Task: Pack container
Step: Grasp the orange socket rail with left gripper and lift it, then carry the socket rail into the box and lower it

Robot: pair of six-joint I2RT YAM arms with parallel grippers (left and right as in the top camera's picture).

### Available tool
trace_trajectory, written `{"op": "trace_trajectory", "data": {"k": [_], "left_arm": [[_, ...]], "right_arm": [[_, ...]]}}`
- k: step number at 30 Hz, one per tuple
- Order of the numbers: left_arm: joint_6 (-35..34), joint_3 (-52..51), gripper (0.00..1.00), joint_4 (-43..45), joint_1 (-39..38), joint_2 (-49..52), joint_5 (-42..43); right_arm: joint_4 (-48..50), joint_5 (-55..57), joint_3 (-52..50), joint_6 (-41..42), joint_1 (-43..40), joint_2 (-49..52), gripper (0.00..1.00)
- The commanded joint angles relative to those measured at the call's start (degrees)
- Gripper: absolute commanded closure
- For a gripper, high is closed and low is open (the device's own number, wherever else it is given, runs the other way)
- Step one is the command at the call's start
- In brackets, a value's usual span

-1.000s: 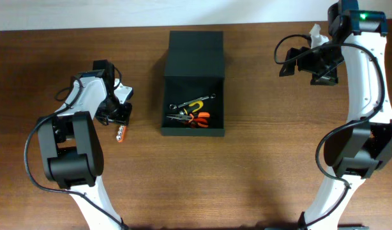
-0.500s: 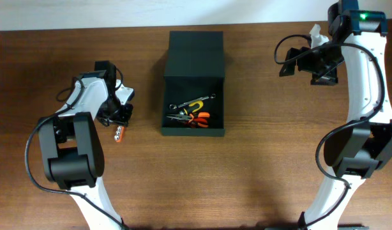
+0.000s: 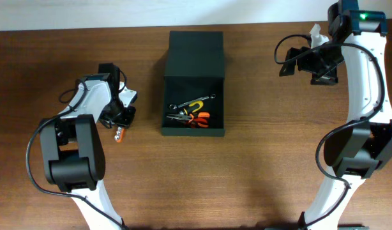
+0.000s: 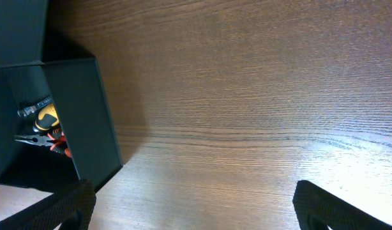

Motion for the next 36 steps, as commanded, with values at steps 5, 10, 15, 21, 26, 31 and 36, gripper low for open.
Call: {"op": "trace_trajectory", "data": {"k": [5,10,15,21,26,31,36], "left_arm": [[0.1,-2.7,0.98,0.2,-0.3,2.6,1.0],[0.1,-2.4,0.98,-0.1,-0.3,2.6,1.0],[0.1,1.9,0.98,-2.4,-0.3,2.3,1.0],[0.2,12.0,0.98,-7.5,-0.3,1.9,1.0],[1.7,21.9,0.98,-12.4,-0.4,1.9,1.0],[6.3,31.7,0.98,-17.3,-2.2,1.9,1.0],[17.4,41.5,0.98,-21.1,-7.7,1.8,1.0]], "right_arm": [[0.0,0.7,-0.3,-0.6,0.2,0.1,0.01],[0.0,0.7,-0.3,-0.6,0.2,0.2,0.01],[0.0,0.7,-0.3,-0.5,0.2,0.2,0.01],[0.0,0.7,-0.3,-0.5,0.2,0.1,0.01],[0.0,0.7,-0.3,-0.5,0.2,0.1,0.01],[0.0,0.7,-0.3,-0.5,0.2,0.2,0.01],[0.0,0.7,-0.3,-0.5,0.2,0.2,0.01]]}}
